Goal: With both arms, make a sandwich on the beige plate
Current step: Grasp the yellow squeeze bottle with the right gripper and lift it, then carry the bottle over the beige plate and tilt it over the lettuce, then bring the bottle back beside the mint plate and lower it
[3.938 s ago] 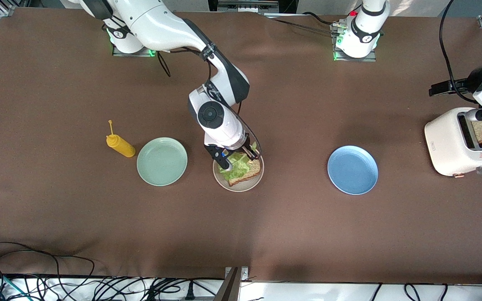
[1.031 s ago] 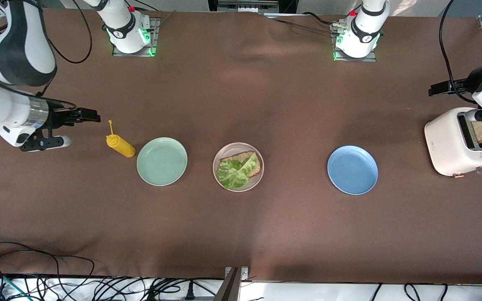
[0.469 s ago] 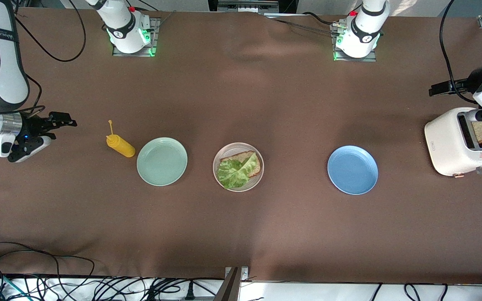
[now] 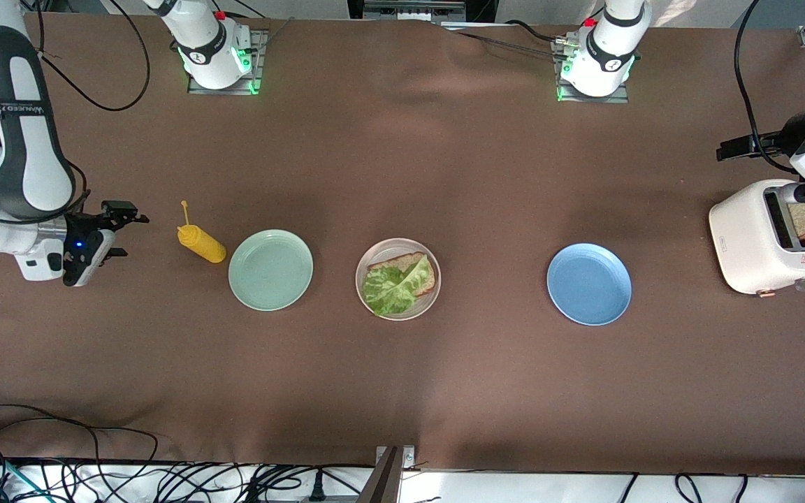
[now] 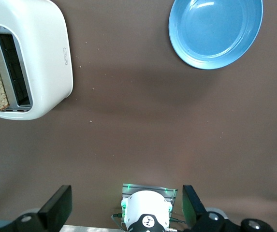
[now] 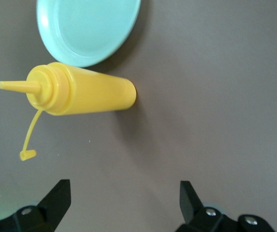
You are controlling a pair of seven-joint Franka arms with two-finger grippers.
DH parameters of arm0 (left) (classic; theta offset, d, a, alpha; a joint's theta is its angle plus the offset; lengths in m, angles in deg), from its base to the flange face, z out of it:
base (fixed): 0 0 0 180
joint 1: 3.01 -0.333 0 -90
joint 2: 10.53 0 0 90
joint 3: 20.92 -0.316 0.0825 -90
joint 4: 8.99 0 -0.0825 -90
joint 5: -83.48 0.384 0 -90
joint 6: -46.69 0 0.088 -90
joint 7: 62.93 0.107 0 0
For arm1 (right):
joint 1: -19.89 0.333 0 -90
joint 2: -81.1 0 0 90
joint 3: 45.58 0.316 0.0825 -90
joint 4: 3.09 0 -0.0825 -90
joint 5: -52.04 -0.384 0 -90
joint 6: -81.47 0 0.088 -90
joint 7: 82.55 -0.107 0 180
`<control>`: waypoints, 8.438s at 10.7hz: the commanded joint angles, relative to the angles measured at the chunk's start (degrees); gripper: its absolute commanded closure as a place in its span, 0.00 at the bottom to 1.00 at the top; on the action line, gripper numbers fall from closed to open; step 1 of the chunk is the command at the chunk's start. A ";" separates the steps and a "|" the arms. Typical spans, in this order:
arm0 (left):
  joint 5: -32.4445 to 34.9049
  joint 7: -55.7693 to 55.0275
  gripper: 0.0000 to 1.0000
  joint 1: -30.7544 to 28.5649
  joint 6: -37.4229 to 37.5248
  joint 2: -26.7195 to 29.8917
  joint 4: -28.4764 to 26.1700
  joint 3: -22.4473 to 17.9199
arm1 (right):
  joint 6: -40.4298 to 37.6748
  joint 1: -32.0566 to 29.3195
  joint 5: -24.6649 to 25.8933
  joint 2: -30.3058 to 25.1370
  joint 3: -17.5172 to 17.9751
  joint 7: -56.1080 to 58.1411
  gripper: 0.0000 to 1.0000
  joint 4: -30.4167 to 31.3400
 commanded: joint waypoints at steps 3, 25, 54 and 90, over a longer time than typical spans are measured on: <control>0.99 0.62 0.00 -1.64 0.42 -0.49 0.32 0.44 | 0.78 -4.22 -14.84 7.13 1.18 30.44 0.00 0.12; 0.90 0.54 0.00 -4.10 0.42 -1.28 0.50 0.70 | -7.40 -4.50 -12.27 7.33 13.38 28.29 1.00 -9.44; 0.90 0.54 0.00 -3.83 0.77 -1.72 0.32 0.79 | -19.79 52.02 61.44 26.14 6.55 -26.09 1.00 -44.97; 1.78 0.62 0.00 -7.17 -7.76 0.47 -0.12 12.22 | -27.44 -4.93 -22.88 28.50 5.41 67.69 0.00 -29.94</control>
